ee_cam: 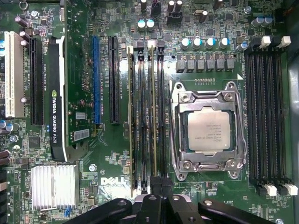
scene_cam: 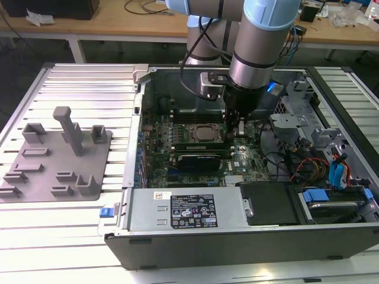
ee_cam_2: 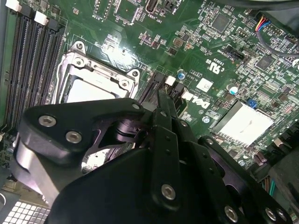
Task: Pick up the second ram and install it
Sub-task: 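Press down the second ram until it locks into place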
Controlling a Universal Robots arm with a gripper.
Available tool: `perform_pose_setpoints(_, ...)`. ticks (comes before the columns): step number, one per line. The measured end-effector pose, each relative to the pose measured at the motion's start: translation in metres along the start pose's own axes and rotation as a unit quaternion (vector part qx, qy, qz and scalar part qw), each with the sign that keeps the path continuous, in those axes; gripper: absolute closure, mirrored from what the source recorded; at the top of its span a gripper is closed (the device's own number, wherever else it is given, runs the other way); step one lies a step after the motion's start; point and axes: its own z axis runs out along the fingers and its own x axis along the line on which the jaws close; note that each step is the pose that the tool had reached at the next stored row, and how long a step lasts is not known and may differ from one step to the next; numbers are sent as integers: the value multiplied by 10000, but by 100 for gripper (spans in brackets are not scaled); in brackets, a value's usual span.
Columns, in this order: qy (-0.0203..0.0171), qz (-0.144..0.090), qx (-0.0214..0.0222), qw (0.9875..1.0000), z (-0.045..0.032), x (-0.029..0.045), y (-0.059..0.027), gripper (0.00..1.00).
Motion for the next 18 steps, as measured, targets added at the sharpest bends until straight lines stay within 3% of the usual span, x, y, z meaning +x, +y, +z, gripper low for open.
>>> perform_pose_setpoints(15,-1,0,0,10000,36,0,-1,92)
perform_pose_setpoints(18,0,0,1,10000,-51,-1,2,92)
